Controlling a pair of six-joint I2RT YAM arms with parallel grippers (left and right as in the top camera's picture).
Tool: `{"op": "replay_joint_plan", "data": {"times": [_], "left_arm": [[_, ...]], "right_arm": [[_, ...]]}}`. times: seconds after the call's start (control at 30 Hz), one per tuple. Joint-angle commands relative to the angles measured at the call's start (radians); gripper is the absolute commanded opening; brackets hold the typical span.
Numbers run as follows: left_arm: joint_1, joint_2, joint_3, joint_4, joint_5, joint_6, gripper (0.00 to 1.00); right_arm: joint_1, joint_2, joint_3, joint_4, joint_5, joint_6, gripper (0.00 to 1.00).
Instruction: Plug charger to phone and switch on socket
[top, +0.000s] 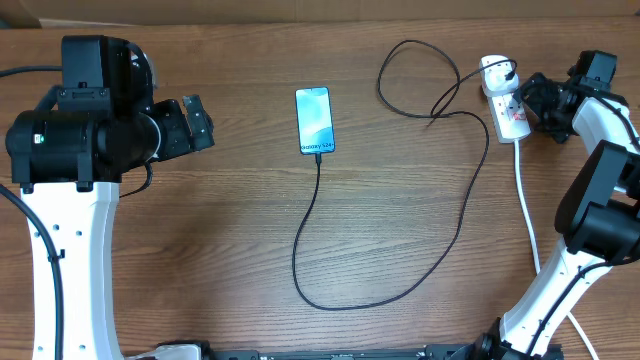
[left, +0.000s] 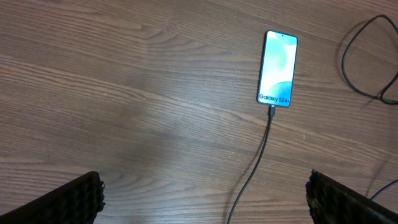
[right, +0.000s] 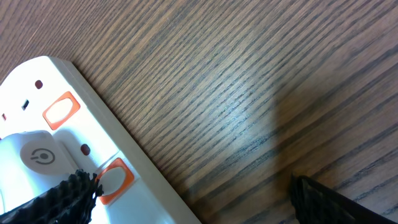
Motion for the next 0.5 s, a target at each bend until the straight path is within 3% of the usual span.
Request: {"op": "replay_joint_plan", "data": {"times": [0.0, 0.47], "left_arm": [[-0.006, -0.008, 0.003, 0.001, -0.007, -0.009, 1.00], [-0.006, -0.008, 0.003, 0.001, -0.006, -0.009, 1.00]], "right_arm": [[0.004, -0.017, -0.018, -0.005, 0.001, -0.005, 1.00], [0.006, 0.034, -0.018, -0.023, 0.000, -0.005, 1.00]]}}
